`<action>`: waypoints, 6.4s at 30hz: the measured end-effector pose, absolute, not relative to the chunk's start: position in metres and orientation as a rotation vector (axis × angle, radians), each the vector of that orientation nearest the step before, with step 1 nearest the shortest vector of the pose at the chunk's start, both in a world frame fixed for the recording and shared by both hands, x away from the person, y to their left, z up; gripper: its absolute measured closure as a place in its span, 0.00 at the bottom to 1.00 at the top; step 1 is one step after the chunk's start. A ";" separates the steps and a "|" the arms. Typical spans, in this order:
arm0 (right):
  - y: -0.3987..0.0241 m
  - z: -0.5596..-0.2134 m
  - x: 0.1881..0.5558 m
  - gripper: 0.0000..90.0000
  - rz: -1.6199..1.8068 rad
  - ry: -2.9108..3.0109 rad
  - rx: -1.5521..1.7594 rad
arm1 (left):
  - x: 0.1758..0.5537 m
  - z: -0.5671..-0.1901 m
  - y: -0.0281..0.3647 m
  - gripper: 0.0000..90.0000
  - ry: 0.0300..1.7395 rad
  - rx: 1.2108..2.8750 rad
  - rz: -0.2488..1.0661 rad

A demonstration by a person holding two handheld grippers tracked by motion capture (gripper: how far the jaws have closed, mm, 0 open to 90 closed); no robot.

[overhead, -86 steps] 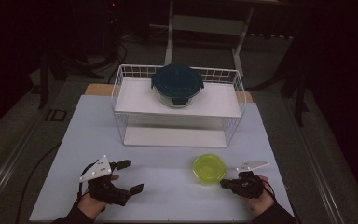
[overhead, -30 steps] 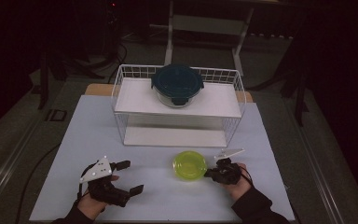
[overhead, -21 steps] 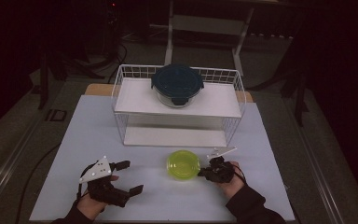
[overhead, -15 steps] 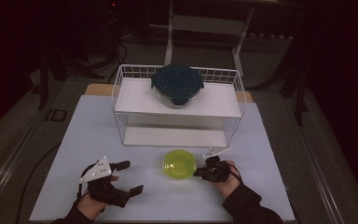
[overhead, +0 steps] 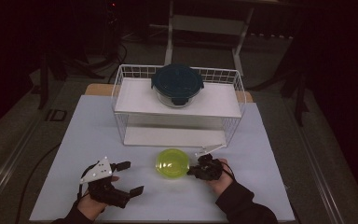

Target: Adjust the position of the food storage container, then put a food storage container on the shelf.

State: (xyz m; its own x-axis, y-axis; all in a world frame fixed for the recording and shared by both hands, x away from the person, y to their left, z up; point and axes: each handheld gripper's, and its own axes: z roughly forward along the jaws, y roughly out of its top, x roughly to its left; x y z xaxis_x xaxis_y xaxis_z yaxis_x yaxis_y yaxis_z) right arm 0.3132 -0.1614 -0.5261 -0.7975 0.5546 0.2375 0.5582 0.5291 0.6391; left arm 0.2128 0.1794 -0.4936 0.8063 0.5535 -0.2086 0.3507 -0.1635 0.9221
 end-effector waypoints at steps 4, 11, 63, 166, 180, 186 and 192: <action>-0.157 -0.527 0.316 1.00 -1.149 -2.735 -1.002 | 0.213 -0.494 0.180 0.00 0.699 1.776 0.208; -0.149 -0.525 0.320 1.00 -1.170 -2.731 -0.983 | 0.213 -0.494 0.179 0.00 0.696 1.778 0.209; -0.175 -0.470 0.307 0.17 -1.487 -2.500 -1.160 | 0.285 -0.472 0.150 0.01 0.910 1.811 0.005; -0.165 -0.288 0.322 0.91 -1.705 -2.253 -1.202 | 0.309 -0.278 0.145 0.89 1.010 1.697 0.051; -0.163 -0.252 0.358 0.91 -1.747 -2.266 -1.206 | 0.343 -0.240 0.142 0.89 1.004 1.698 0.115; -0.163 -0.249 0.379 0.91 -1.730 -2.255 -1.272 | 0.367 -0.238 0.138 0.89 1.043 1.699 0.109; -0.166 -0.255 0.396 0.90 -1.701 -2.221 -1.322 | 0.388 -0.243 0.134 0.89 1.076 1.707 0.059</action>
